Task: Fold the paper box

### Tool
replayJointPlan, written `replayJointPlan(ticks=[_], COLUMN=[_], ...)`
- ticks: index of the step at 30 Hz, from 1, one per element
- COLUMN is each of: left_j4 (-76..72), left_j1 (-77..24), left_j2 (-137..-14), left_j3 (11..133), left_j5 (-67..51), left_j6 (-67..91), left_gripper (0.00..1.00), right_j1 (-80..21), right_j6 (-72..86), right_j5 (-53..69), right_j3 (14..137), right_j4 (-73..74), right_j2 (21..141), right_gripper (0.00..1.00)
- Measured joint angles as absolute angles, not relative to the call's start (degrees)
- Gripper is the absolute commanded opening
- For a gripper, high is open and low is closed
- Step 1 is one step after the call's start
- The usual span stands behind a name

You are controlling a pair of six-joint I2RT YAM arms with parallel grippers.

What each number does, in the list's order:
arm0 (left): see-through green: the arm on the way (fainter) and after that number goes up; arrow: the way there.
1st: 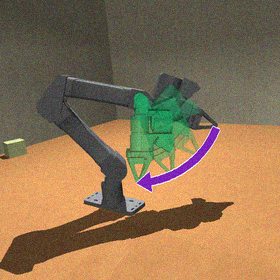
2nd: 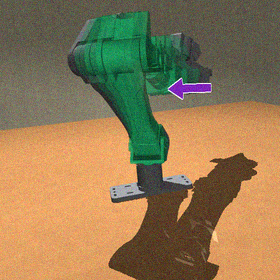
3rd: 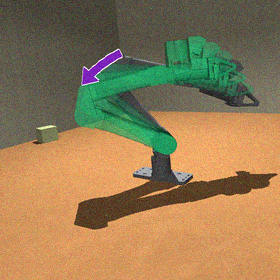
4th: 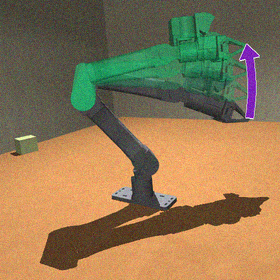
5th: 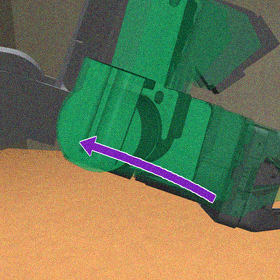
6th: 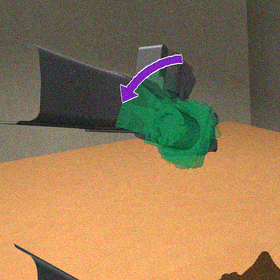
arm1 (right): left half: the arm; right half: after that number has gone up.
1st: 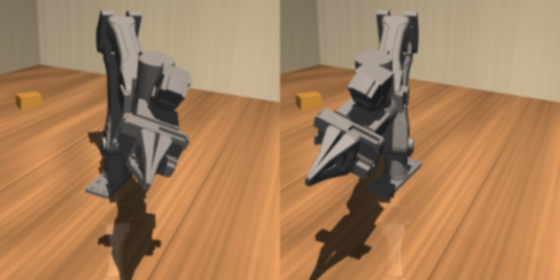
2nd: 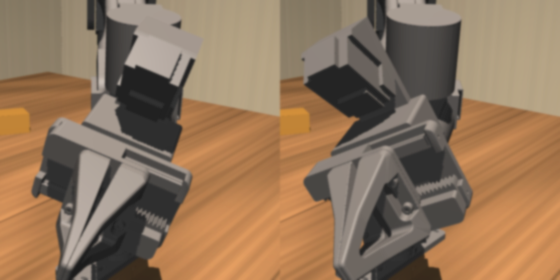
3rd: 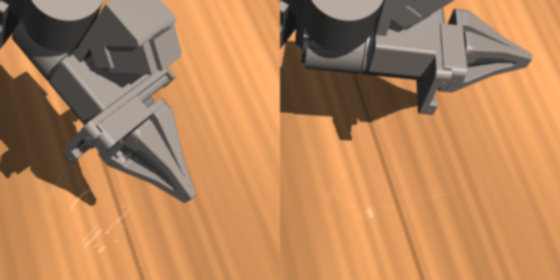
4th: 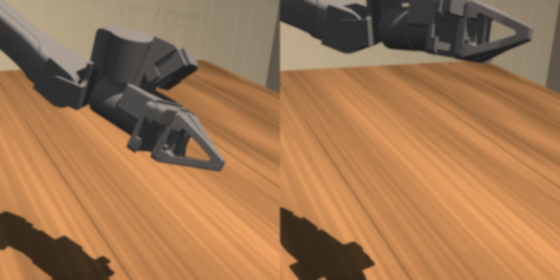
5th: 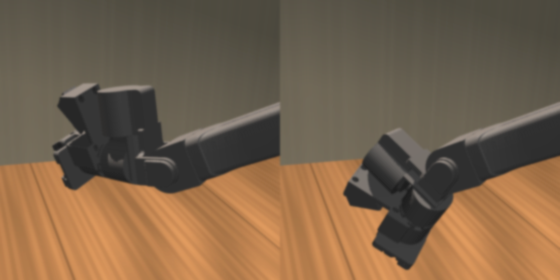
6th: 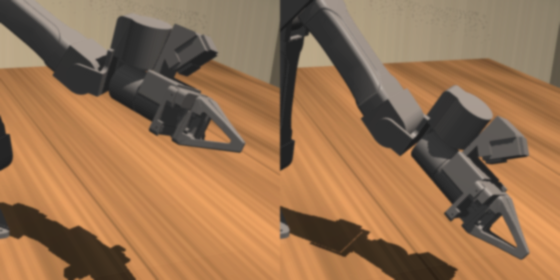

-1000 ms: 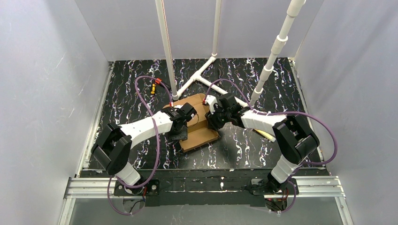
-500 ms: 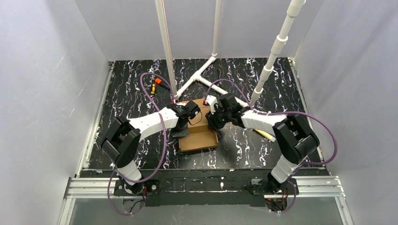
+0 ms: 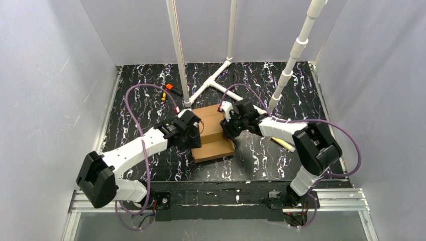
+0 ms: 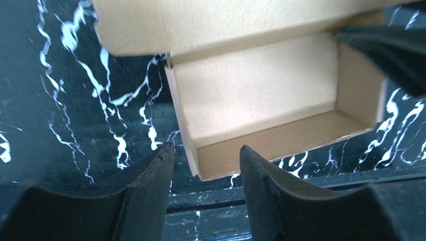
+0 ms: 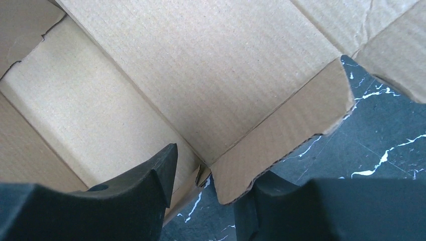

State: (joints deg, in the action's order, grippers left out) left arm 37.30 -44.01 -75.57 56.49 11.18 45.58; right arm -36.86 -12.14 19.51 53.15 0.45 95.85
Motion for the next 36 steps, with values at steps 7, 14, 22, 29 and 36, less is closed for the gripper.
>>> replayJointPlan(ticks=[7,14,22,29,36], left_j4=[35.5,32.4,31.5,31.4,26.2], left_j1=[-44.1,-44.1,-44.0,-44.1,-44.1], left_j2=[-77.9,-83.5,-87.4,-86.3,-77.0], left_j3=[49.2,49.6,50.0,50.7,49.2], left_j5=[6.3,6.1,7.7,9.2,9.3], left_j6=[48.8,50.2,51.2,51.2,50.3], left_gripper=[0.5,0.13,0.0,0.36,0.57], right_j1=[-36.8,-36.8,-36.8,-36.1,-31.3], right_j6=[-12.2,-12.3,-12.7,-17.9,-31.8], right_j5=[19.6,19.7,19.9,22.9,28.4], right_j3=[53.1,53.1,53.2,55.8,57.0], right_j4=[0.4,0.4,0.6,6.5,17.1], right_j2=[95.9,96.0,96.0,96.0,90.0], right_gripper=[0.51,0.51,0.59,0.98,0.98])
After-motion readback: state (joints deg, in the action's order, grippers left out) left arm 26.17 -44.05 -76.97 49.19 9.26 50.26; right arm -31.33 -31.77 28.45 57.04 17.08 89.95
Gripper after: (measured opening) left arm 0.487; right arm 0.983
